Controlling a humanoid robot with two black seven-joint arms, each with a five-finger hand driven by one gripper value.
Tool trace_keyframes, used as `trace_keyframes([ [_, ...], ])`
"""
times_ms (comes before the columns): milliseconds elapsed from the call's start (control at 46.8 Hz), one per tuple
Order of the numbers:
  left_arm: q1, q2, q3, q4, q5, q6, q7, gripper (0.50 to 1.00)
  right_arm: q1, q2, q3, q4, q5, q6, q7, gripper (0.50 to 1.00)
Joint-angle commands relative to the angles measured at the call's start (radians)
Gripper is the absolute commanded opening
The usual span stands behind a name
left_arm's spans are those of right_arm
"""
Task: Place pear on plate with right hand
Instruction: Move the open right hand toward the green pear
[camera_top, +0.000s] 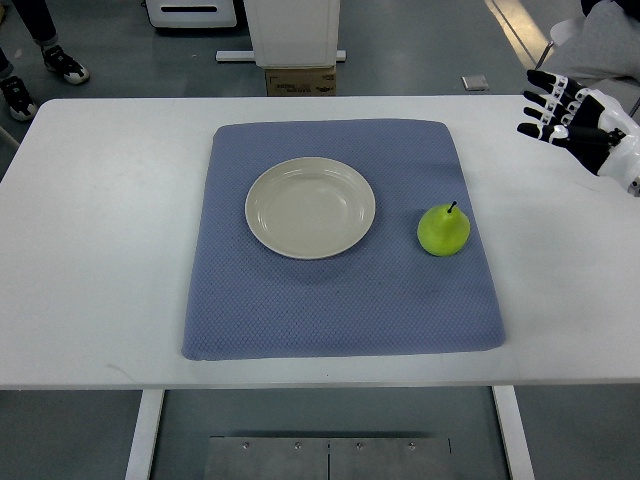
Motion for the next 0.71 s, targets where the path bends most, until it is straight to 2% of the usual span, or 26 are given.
trace_keyframes([
  [0, 0.001, 0.0, 0.0, 0.0, 0.0, 0.0, 0.0, 1.0, -0.037, -0.099, 0.0, 0.141, -0.005, 0.0, 0.005, 1.0],
  [64, 0.0, 0.0, 0.0, 0.0, 0.0, 0.0, 0.0, 1.0, -0.057, -0.168, -0.002, 0.216, -0.009, -0.002, 0.025, 1.0],
  [128, 0.0, 0.0, 0.0, 0.0, 0.0, 0.0, 0.0, 1.0, -0.083, -0.207, -0.002, 0.244, -0.02, -0.002, 0.049, 1.0],
  [385, 0.0, 0.0, 0.0, 0.0, 0.0, 0.0, 0.0, 1.0, -0.183, -0.215, 0.003, 0.249, -0.078, -0.022, 0.127, 1.0],
  [556, 0.0, 0.0, 0.0, 0.0, 0.0, 0.0, 0.0, 1.0, -0.212, -0.153, 0.0, 0.25, -0.106, -0.161, 0.142, 1.0],
  [684, 0.0, 0.0, 0.0, 0.0, 0.0, 0.0, 0.0, 1.0, -0.218, -0.098, -0.002, 0.25, -0.189, -0.212, 0.142, 1.0],
])
